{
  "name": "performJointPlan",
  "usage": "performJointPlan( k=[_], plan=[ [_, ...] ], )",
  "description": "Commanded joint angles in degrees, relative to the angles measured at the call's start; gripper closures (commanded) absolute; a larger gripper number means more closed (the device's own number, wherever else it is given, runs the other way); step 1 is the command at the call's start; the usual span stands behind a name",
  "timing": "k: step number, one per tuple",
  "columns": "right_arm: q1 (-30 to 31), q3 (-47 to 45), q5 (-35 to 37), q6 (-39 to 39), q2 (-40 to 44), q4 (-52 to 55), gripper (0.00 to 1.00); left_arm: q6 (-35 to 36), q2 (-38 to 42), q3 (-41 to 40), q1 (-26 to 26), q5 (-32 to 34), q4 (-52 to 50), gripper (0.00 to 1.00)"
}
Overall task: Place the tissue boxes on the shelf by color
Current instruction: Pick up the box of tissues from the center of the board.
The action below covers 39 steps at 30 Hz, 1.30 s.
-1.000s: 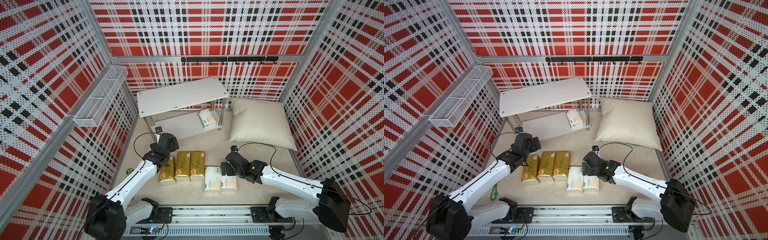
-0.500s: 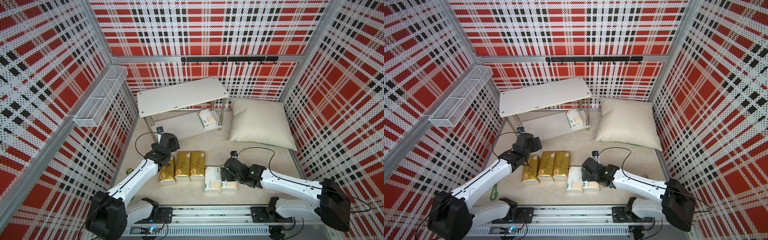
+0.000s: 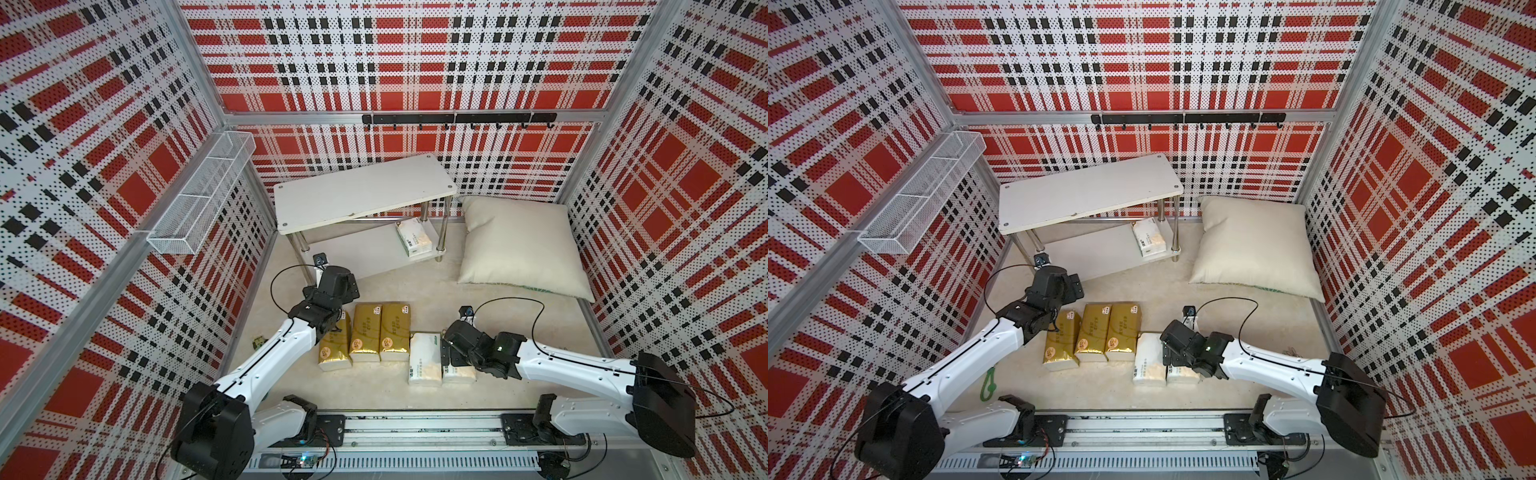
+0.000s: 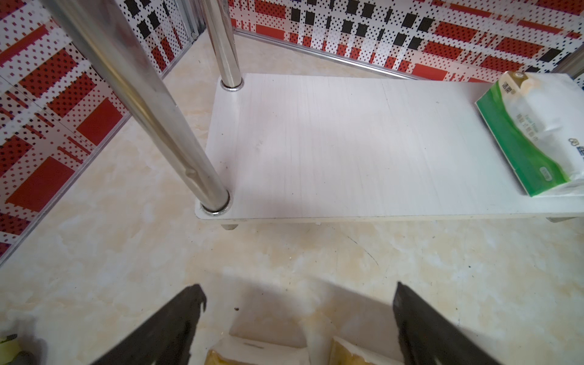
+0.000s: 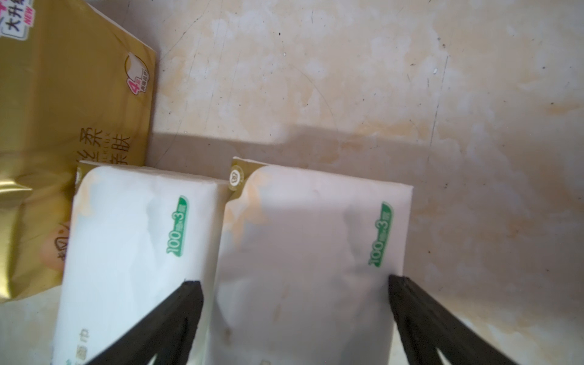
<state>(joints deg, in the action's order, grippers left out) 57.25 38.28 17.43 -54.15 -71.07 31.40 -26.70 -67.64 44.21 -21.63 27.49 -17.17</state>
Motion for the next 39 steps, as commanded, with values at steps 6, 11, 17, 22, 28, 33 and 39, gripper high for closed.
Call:
performJointPlan(
  k=[6, 11, 17, 22, 28, 33, 39],
  plan=[
    [0.8, -0.5, 0.2, -1.4, 1.3, 2.8, 0.00, 0.2, 0.5, 0.5, -0.3, 0.9, 0.8, 0.02],
    [0.9, -0.3, 0.5, -2.0, 2.5, 5.1, 0.00, 0.1, 0.3, 0.7, -0.4, 0.5, 0.8, 0.02],
    [1.2, -0.8, 0.2, -1.9, 3.2, 4.1, 0.00, 0.1, 0.6, 0.3, -0.5, 0.6, 0.8, 0.02],
    [2.4, -0.4, -0.2, -2.0, 1.0, 2.3, 0.00, 0.1, 0.7, 0.1, -0.5, 0.7, 0.9, 0.02],
    [2.6, -1.3, -0.6, -2.8, -1.6, 1.3, 0.00, 0.1, 0.9, -0.1, -0.4, 1.0, 0.9, 0.02],
    [2.7, -3.5, -1.2, -3.7, -2.6, -0.5, 0.00, 0.0, 0.8, 0.0, -0.5, 0.8, 0.8, 0.02],
    [2.6, -4.4, -1.3, -3.6, -5.6, -1.4, 0.00, 0.1, 0.5, 0.3, -0.5, 0.4, 0.9, 0.02]
  ],
)
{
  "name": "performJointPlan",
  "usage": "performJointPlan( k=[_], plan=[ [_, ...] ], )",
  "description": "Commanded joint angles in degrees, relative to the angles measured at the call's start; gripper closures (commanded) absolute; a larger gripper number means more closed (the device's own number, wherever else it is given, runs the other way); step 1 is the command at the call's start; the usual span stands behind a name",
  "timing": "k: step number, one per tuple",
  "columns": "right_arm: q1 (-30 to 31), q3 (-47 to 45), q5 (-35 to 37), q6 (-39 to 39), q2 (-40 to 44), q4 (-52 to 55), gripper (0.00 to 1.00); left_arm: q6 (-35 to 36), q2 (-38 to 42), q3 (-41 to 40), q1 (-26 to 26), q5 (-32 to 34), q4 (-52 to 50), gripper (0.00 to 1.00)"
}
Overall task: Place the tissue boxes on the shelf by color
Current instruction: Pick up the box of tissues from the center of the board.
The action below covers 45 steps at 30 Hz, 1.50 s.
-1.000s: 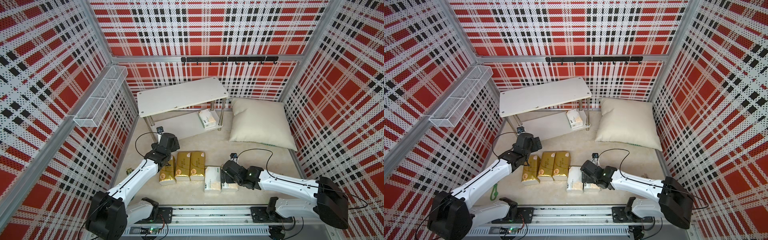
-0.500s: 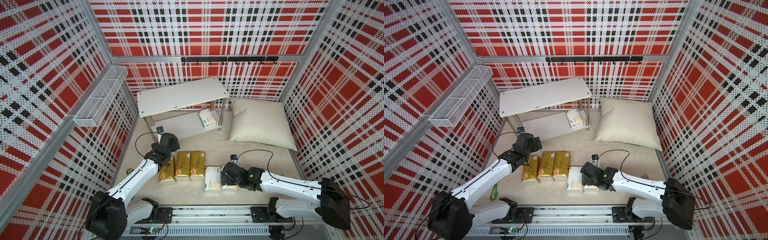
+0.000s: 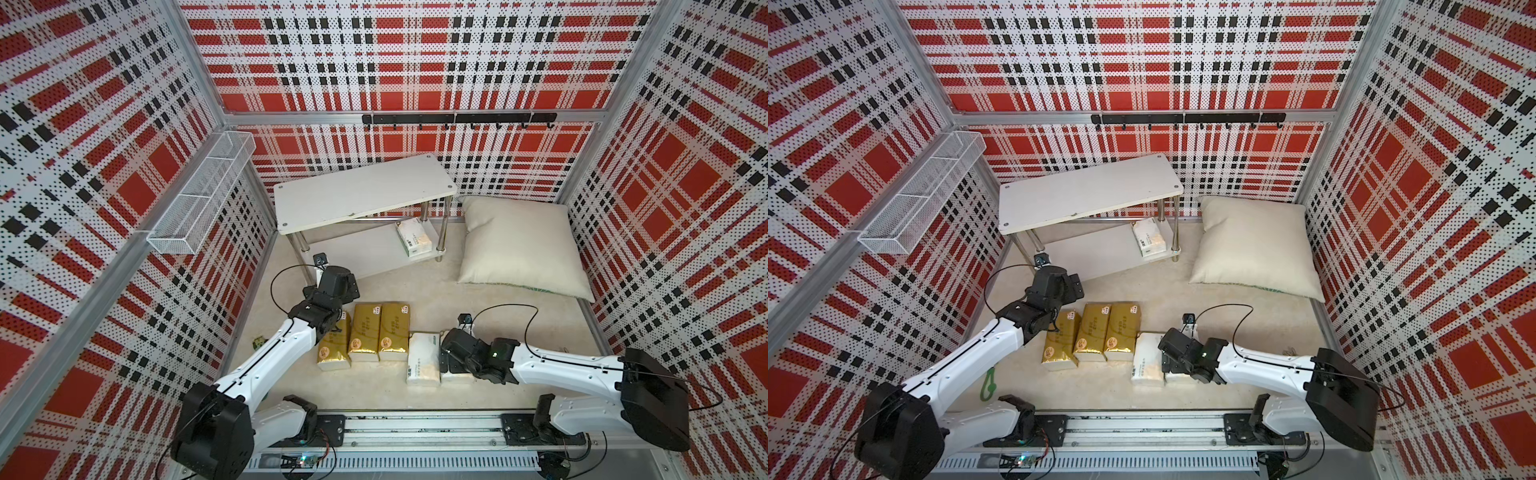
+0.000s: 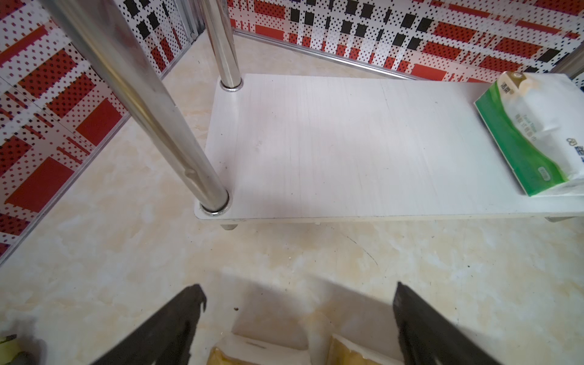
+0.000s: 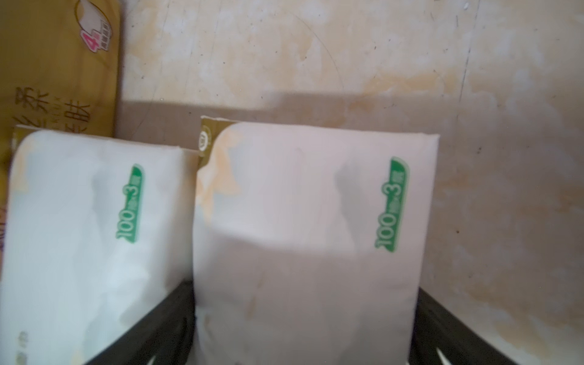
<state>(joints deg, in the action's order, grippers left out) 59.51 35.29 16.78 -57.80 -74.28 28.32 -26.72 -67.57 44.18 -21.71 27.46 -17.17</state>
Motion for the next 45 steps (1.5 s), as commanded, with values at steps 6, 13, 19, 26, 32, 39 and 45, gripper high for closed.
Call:
performJointPlan(
  k=[6, 13, 19, 26, 32, 39, 45],
  plan=[
    [0.1, -1.9, 0.8, 0.2, -1.2, 3.6, 0.00, 0.2, 0.5, 0.7, -0.5, 0.3, 0.8, 0.02],
    [-1.1, -2.1, 0.7, 1.5, -0.9, 6.1, 0.00, 0.3, -0.1, 1.4, -0.5, 0.2, 0.8, 0.02],
    [-1.2, -1.6, 0.1, 2.8, -2.7, 6.1, 0.00, 0.6, -0.5, 2.0, -0.7, 0.0, 0.8, 0.02],
    [-1.2, -1.4, 0.1, 3.2, -3.8, 6.1, 0.00, 0.6, -0.4, 2.0, -0.8, 0.4, 0.6, 0.02],
    [-1.3, 1.5, 1.9, 4.0, -1.1, 9.0, 0.05, 0.6, -0.4, 2.0, -0.9, 0.5, 0.5, 0.02],
    [-1.6, 5.1, 3.1, 5.8, -1.4, 11.4, 0.08, 0.5, -0.5, 1.7, -1.0, 0.3, 0.4, 0.02],
    [-3.5, 9.6, 3.5, 10.5, -1.8, 12.5, 0.08, 0.2, -0.6, 1.2, -1.8, 0.2, 0.4, 0.02]
  ],
)
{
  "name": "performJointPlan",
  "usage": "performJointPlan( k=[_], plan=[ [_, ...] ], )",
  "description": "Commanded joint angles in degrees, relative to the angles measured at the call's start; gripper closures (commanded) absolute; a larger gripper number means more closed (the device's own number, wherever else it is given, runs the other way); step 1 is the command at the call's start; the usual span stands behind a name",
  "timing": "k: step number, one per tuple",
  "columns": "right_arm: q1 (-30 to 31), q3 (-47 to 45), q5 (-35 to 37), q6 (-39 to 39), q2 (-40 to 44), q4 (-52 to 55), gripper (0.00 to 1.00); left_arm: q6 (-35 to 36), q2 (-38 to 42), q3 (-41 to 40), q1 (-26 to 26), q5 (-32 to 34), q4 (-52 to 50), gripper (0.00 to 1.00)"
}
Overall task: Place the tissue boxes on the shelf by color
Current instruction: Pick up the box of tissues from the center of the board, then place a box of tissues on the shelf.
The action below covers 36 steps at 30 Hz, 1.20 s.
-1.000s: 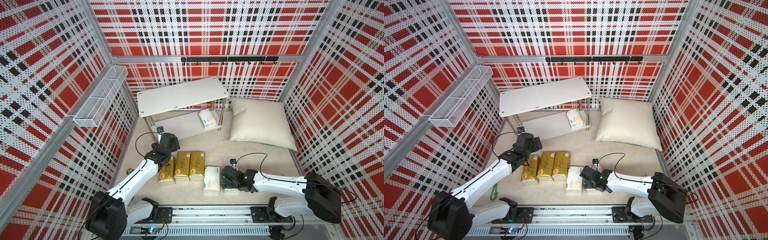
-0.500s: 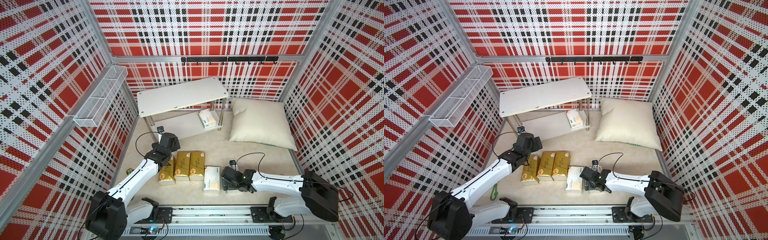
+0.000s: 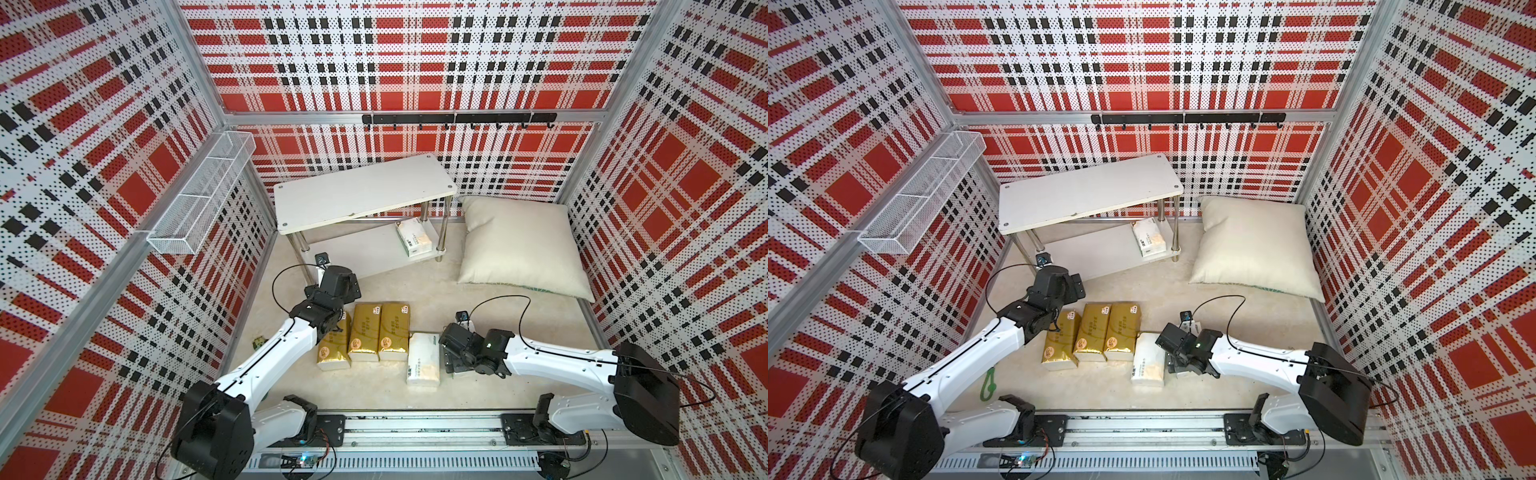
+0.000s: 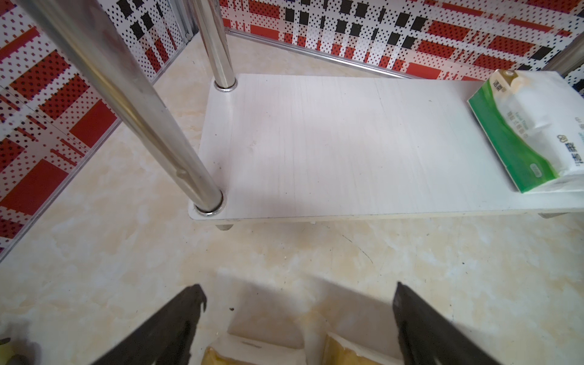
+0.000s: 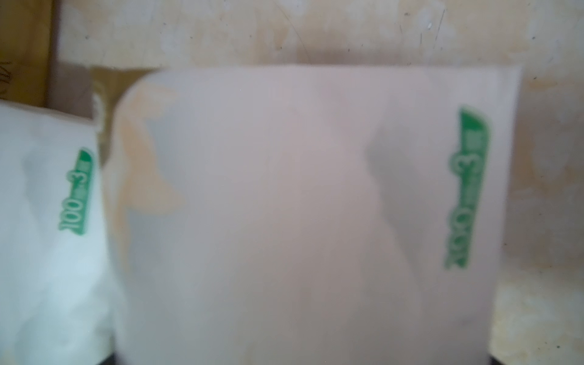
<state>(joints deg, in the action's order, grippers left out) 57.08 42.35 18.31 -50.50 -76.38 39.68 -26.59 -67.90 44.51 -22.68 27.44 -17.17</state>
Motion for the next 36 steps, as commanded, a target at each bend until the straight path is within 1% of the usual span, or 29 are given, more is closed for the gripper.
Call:
performJointPlan(
  k=[1, 5, 10, 15, 19, 20, 26, 30, 36],
  plan=[
    [-1.8, 3.2, 2.0, 4.3, 0.3, 1.2, 0.08, 0.0, -0.3, 0.7, -1.1, 0.2, 0.4, 0.02],
    [-4.7, 6.1, 2.1, 9.3, -0.3, 0.9, 0.09, -0.4, -0.2, 0.1, -1.7, 0.4, 0.4, 0.02],
    [-6.8, 10.1, 1.8, 14.0, -2.9, -0.5, 0.09, -0.6, 0.2, -0.5, -2.0, 0.5, 0.5, 0.02],
    [-7.9, 13.6, 0.2, 17.0, -5.0, -3.9, 0.09, -0.5, 1.3, -1.3, -1.9, -0.3, 0.5, 0.02],
    [-8.5, 18.7, -0.2, 17.8, -7.8, -5.3, 0.09, 0.1, 1.7, -1.9, -1.8, -1.3, 0.4, 0.02],
    [-8.6, 20.5, -0.4, 22.9, -8.9, -6.3, 0.09, 0.2, 1.8, -2.0, -1.8, -1.5, 0.4, 0.02],
    [-9.3, 26.7, -1.6, 29.0, -13.2, -9.4, 0.09, 1.1, 2.2, -2.3, -1.5, -3.5, 0.3, 0.02],
    [-10.7, 29.6, -4.1, 31.3, -15.5, -11.7, 0.09, 1.0, 2.2, -2.0, -1.5, -4.6, 0.1, 0.02],
    [-11.4, 35.8, -5.6, 32.7, -20.9, -11.7, 0.09, 0.8, 2.6, -1.4, -1.4, -4.4, -0.8, 0.02]
  ],
)
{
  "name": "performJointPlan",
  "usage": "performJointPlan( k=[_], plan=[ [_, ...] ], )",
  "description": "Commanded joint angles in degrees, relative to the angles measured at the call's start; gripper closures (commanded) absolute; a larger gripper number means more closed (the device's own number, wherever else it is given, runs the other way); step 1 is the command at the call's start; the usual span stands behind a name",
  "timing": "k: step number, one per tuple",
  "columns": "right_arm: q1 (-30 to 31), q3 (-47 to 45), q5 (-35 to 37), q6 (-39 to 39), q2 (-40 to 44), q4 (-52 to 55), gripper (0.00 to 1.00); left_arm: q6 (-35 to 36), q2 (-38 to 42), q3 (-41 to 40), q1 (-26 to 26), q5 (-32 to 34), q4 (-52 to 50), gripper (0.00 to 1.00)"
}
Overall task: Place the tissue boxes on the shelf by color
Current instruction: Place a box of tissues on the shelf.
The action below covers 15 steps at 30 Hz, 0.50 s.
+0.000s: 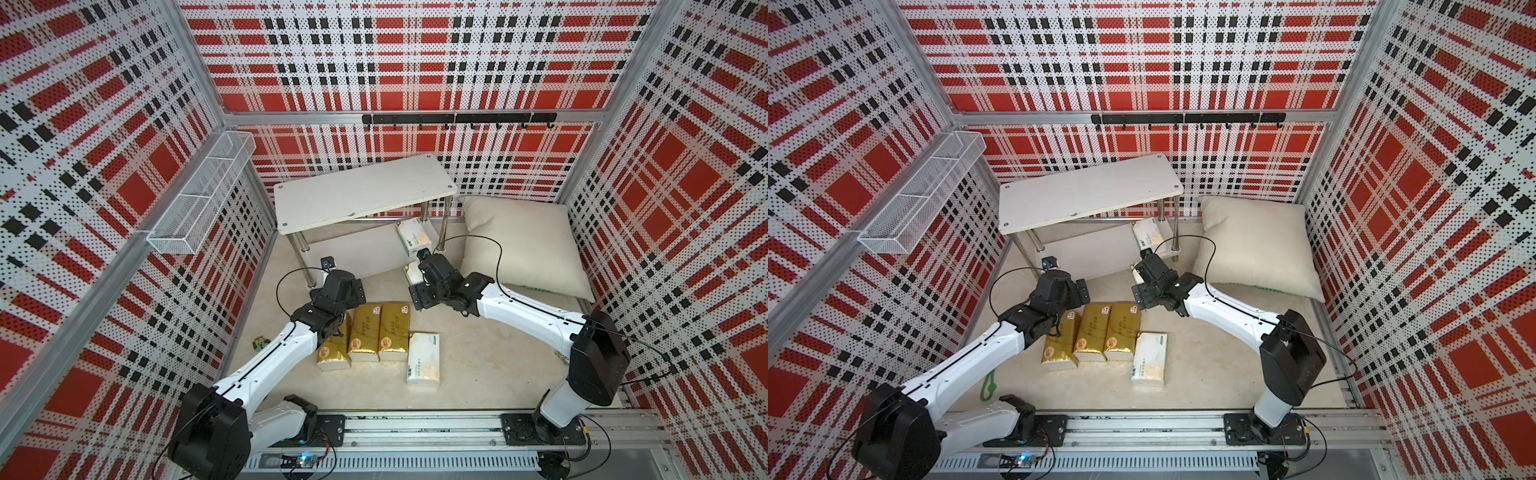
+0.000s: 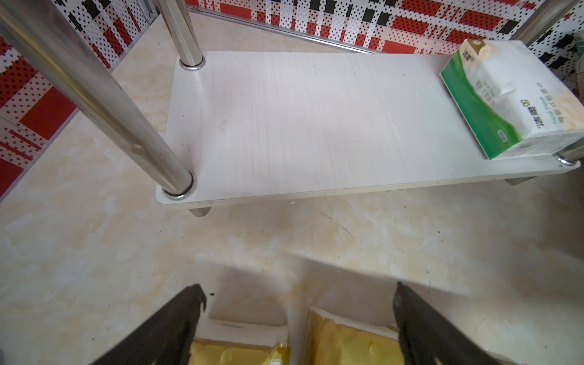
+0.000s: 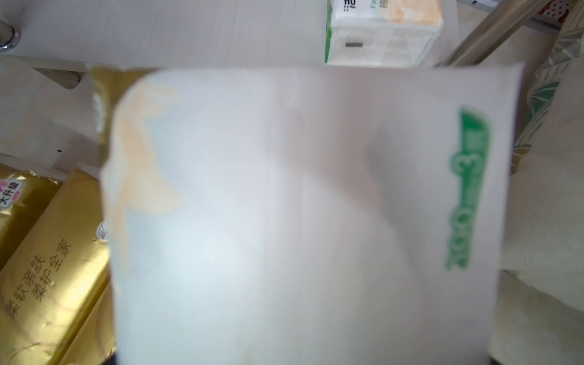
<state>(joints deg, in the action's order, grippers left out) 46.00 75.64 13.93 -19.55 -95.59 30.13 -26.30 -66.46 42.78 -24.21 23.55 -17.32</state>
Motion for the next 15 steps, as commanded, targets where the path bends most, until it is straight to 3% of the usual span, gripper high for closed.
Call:
performJointPlan(
  k=[1, 15],
  plan=[
    [-0.3, 3.7, -1.5, 1.7, -2.7, -2.0, 0.09, 0.5, 1.3, 0.3, 0.2, -0.4, -0.8, 0.02],
    [-0.8, 16.9, -4.3, 1.4, -14.0, -0.3, 0.09, -0.3, 2.8, 0.3, 0.7, 1.3, -2.7, 0.02]
  ],
)
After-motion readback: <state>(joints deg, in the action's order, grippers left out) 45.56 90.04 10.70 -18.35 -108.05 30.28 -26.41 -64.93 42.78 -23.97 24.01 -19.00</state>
